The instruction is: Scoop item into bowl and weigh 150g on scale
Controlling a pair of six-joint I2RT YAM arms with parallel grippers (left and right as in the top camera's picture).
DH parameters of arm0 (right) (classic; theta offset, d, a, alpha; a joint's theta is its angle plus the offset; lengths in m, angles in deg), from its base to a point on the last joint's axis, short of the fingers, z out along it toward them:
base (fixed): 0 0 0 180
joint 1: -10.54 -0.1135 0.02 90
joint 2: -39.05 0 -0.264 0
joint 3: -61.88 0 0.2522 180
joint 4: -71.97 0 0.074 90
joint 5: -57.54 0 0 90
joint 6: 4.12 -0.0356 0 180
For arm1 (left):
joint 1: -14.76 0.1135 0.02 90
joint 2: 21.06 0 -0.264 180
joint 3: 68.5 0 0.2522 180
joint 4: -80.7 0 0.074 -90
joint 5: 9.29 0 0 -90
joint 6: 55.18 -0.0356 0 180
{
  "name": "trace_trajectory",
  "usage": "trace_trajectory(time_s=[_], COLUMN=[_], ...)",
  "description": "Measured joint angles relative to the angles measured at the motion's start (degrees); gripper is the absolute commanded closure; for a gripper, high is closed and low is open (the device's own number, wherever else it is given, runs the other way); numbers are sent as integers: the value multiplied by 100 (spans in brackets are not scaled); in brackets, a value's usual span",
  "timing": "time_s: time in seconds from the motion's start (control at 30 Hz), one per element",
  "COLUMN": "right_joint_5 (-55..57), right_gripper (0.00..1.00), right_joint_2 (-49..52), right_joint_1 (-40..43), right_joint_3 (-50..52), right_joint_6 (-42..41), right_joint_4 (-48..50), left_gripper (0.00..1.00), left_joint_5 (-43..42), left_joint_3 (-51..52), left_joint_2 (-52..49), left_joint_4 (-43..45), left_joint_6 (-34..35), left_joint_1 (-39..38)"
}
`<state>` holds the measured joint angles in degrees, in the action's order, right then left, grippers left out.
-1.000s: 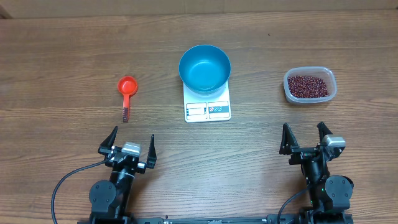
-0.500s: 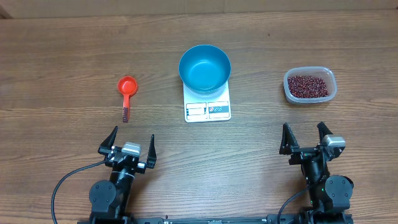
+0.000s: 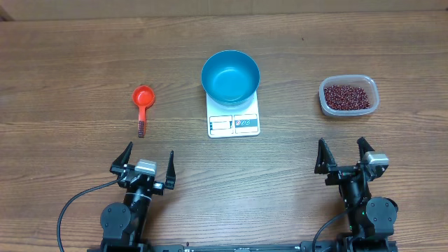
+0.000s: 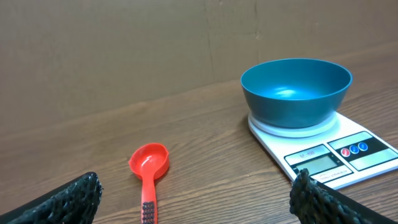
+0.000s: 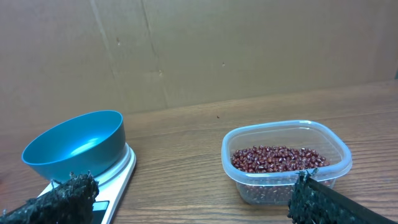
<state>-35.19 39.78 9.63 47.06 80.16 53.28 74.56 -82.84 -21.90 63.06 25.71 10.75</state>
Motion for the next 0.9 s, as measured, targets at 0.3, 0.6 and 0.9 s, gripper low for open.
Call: trace_trajectory(time_s=[0.3,0.6,0.9], right_joint_5=[0,-2,0], right_gripper=[0,0,0], right_joint_2=[0,0,0], right_joint_1=[0,0,0], right_joint_3=[0,0,0], right_joint_6=[-2,-2,-2], right_joint_4=[0,0,-2], left_gripper=[0,0,0], left_joint_5=[0,0,-2], left_joint_3=[-109,-577,-857], left_joint_2=[0,0,-2], left_joint_4=[-87,-686,-778], left_joint_6=[170,197,341], left_joint_1=[0,0,0])
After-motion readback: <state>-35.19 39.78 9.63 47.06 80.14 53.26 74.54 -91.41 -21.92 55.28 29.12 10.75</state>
